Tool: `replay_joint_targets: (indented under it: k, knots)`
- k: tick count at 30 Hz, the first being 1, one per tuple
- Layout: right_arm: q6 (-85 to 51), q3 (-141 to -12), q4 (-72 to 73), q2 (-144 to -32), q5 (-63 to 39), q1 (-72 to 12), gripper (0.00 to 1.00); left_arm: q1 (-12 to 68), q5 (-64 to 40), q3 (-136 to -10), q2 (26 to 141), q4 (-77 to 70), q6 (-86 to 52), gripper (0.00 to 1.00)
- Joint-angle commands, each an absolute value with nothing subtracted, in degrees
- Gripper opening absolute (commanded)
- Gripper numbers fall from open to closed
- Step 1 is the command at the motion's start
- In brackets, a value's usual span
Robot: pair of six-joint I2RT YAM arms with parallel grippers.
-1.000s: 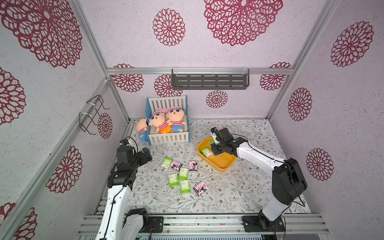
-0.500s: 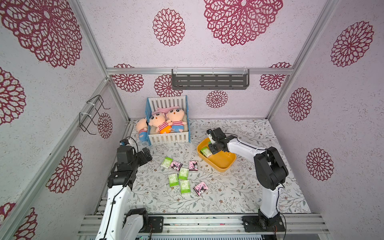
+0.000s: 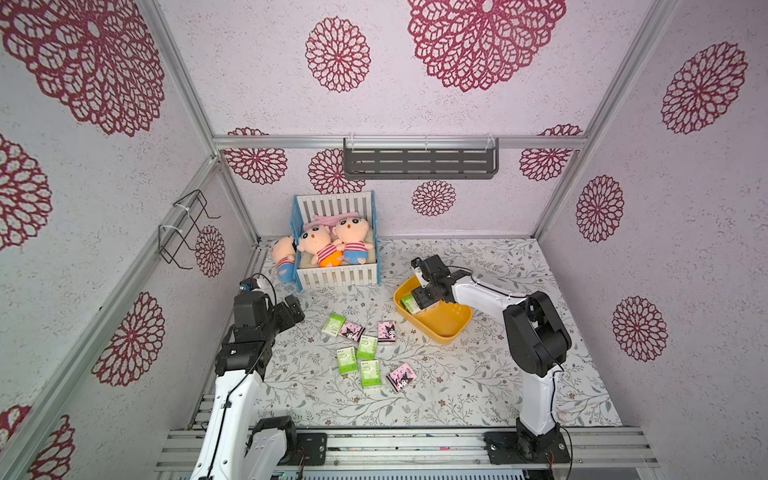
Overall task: Put the pocket tissues into the storage box
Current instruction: Place the pocket tissues in the storage box, then pick up the pocket tissues from the center of the board.
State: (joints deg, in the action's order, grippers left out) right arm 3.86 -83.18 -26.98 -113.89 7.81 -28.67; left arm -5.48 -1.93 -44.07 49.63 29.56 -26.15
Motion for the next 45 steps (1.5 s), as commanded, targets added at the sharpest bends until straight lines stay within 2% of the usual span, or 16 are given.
replay_joint_targets:
  k: [1,5,10,16,19,22,30,39,45]
  knots:
    - [2.84,-84.49,-25.99,-110.69,6.78,-28.46,0.74,-4.88,-2.00,-43.68,49.83,29.79,-25.54,0.97]
    - [2.67,-81.69,-26.63,-104.01,4.98,-29.98,0.74,-4.75,-2.02,-43.68,49.76,29.79,-25.54,0.97]
    - [2.92,-72.19,-28.23,-92.50,3.29,-36.63,0.77,-4.48,-1.83,-43.60,49.75,29.42,-25.77,0.97]
    - [-3.48,-64.84,-31.74,-83.85,-0.22,-44.65,0.79,-4.14,-1.93,-43.51,49.92,29.01,-26.40,0.97]
    - [-3.31,-58.17,-28.37,-79.39,0.35,-49.10,0.85,-3.79,-1.80,-43.51,49.68,29.00,-26.72,0.97]
    - [-1.57,-53.86,-27.96,-77.01,-1.13,-49.82,0.86,-3.45,-1.30,-43.33,49.30,29.14,-26.81,0.97]
    - [9.77,-51.95,-33.14,-78.05,-2.49,-53.75,0.91,-2.95,-0.45,-43.33,48.87,29.18,-26.88,0.97]
    - [18.89,-51.46,-30.94,-82.71,-0.95,-60.08,0.92,-2.64,0.34,-43.24,48.53,29.27,-26.03,0.97]
    - [26.06,-50.94,-25.76,-85.95,0.12,-59.92,0.92,-2.64,0.62,-43.41,49.04,29.00,-25.22,0.97]
